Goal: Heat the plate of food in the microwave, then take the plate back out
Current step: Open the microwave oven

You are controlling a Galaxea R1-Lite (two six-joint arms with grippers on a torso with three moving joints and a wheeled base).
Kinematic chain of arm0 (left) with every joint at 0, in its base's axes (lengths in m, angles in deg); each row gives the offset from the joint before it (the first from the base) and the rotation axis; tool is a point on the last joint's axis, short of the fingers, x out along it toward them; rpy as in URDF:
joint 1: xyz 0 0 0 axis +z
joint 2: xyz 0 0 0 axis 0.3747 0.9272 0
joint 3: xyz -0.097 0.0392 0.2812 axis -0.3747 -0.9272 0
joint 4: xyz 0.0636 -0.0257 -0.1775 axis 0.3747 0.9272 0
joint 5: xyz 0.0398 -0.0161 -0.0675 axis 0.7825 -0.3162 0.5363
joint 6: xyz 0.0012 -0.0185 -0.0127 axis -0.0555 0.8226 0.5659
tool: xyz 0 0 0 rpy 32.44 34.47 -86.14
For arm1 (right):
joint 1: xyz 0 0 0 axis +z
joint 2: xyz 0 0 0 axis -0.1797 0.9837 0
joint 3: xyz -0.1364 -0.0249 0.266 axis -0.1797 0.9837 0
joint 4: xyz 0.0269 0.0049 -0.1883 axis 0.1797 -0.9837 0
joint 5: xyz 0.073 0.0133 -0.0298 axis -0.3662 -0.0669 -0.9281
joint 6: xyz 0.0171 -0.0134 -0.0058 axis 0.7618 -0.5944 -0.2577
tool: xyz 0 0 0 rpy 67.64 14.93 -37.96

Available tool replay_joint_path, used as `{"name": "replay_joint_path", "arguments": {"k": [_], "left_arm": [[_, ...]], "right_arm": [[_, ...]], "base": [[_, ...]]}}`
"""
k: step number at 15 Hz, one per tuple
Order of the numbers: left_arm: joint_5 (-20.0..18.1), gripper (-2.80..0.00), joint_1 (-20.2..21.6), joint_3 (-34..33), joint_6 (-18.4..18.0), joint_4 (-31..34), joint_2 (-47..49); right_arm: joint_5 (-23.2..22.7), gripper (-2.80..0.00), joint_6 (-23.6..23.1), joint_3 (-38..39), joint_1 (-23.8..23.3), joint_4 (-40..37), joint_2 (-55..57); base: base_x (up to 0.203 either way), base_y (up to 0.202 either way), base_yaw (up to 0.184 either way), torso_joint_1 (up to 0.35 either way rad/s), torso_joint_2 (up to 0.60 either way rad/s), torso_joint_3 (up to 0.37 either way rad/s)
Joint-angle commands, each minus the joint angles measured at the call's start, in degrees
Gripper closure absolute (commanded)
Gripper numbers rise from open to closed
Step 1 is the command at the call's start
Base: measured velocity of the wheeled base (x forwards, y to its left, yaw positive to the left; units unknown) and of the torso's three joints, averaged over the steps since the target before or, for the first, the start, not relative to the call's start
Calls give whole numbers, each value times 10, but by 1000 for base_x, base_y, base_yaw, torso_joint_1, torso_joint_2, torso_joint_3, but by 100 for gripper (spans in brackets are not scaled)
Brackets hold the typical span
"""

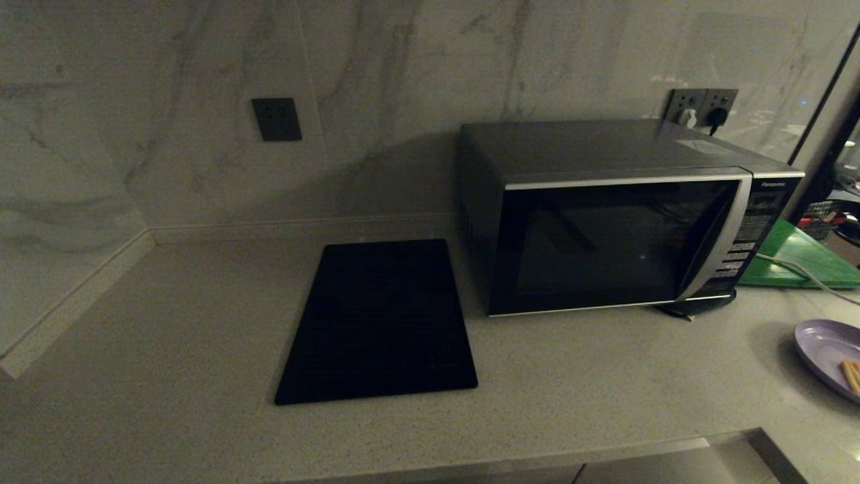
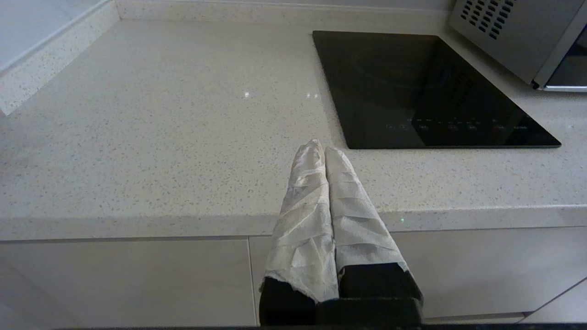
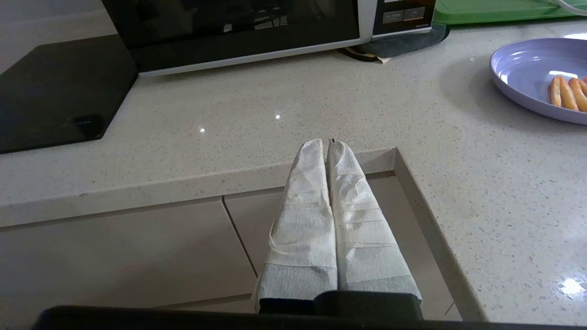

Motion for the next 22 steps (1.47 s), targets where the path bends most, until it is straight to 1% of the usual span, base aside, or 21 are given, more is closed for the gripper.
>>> {"name": "replay_joint_path", "arguments": {"k": [1,5,6,8,11,13,15,16,17,19,20,22], "left_arm": [[1,0,0,0,0,0,0],[1,0,0,0,0,0,0],[1,0,0,0,0,0,0],[1,0,0,0,0,0,0],[1,0,0,0,0,0,0],[1,0,0,0,0,0,0],[1,0,0,0,0,0,0],[1,0,0,0,0,0,0],[1,0,0,0,0,0,0],[1,0,0,0,0,0,0],[1,0,0,0,0,0,0],[1,0,0,0,0,0,0]], "right_arm": [[0,0,0,1,0,0,1],[1,0,0,-3,0,1,1],[1,0,1,-22,0,0,0],[-1,0,1,-83,0,-27,1],[-2,0,1,-219,0,-134,20],[0,0,-3,-311,0,-187,73],[9,0,-9,-367,-5,-206,134],[26,0,-13,-385,-17,-211,165],[51,0,-27,-401,-39,-212,193],[134,0,-75,-424,-109,-213,240],[166,0,-99,-432,-145,-213,262],[189,0,-119,-439,-209,-211,298]], "base": [[0,0,0,0,0,0],[0,0,0,0,0,0],[0,0,0,0,0,0],[0,0,0,0,0,0],[0,0,0,0,0,0],[0,0,0,0,0,0],[0,0,0,0,0,0],[0,0,0,0,0,0],[0,0,0,0,0,0],[0,0,0,0,0,0],[0,0,0,0,0,0],[0,0,0,0,0,0]]}}
